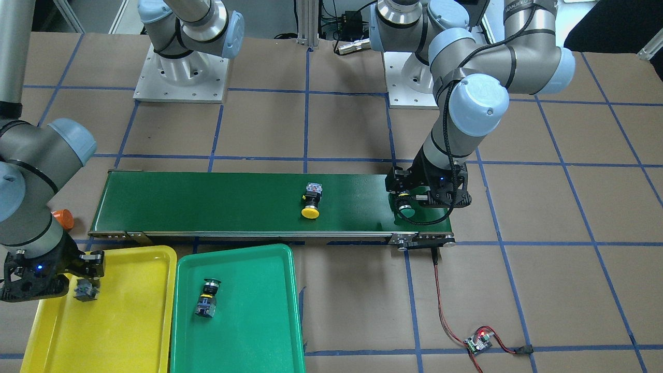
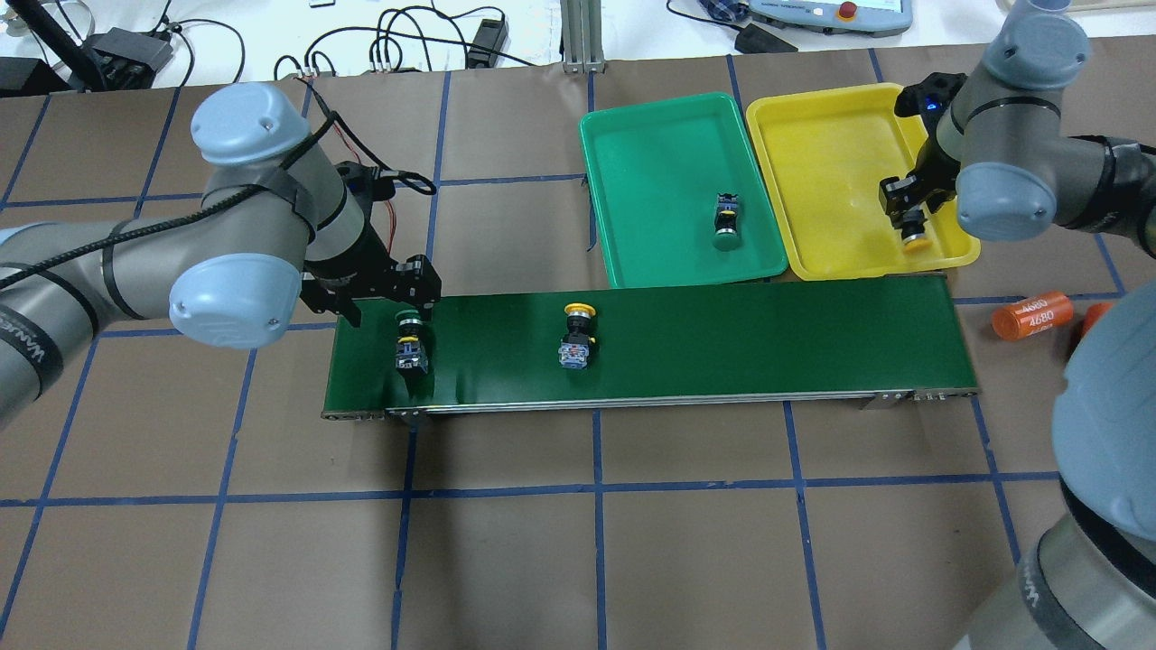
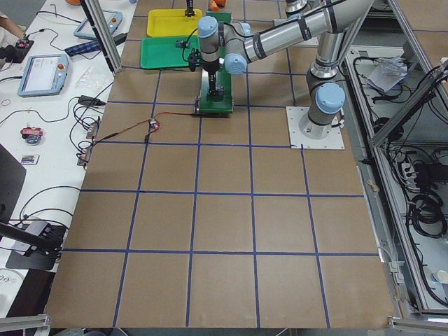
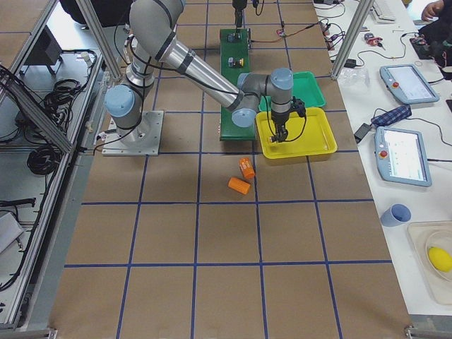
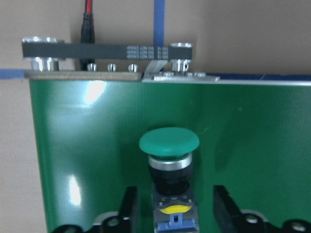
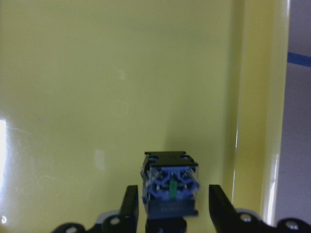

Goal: Sort buttons by color to trays
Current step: 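Carry the yellow-capped button into the yellow tray while the left places a button, then move the right gripper back over the belt and grasp the yellow-capped button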

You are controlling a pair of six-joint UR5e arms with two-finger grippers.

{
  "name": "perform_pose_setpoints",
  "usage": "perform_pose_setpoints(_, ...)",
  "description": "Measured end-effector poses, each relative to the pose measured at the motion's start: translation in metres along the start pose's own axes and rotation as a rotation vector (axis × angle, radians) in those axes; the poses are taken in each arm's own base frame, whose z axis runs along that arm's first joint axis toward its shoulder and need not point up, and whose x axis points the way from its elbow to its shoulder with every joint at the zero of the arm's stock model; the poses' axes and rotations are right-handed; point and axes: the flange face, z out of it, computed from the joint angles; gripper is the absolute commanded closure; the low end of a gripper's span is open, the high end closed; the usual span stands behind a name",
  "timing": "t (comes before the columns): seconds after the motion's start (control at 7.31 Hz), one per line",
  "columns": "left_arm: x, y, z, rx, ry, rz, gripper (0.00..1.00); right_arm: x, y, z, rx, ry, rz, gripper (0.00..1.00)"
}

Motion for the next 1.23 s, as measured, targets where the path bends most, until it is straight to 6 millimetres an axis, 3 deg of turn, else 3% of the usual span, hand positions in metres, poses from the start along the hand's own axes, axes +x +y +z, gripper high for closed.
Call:
perform_pose_setpoints(0.14,-0.002,-0.014,-0.034,0.002,-0.022,-0.003,0.0,0.0,0.0,-0.006,0.005,0.006,-0.001,0.0)
perform_pose_setpoints(0.41,-0.005,-0.026,-0.095,0.022,-0.051,-0.006,0.0,-0.007,0.004,-0.037,0.01,0.002,-0.003,0.0)
perform_pose_setpoints(0.68,-0.007,-0.023,-0.128,0.059,-0.055,-0.012,0.0,-0.025,0.014,-0.087,-0.005,-0.03,-0.008,0.0)
perform_pose_setpoints(0.96,-0.011,-0.017,-0.151,0.097,-0.049,-0.014,0.0,-0.079,0.025,-0.132,-0.031,-0.085,0.02,0.0)
perform_pose_setpoints(1.23,-0.014,-0.017,-0.157,0.109,-0.051,-0.019,0.0,-0.143,0.039,-0.16,-0.066,-0.119,0.101,0.0)
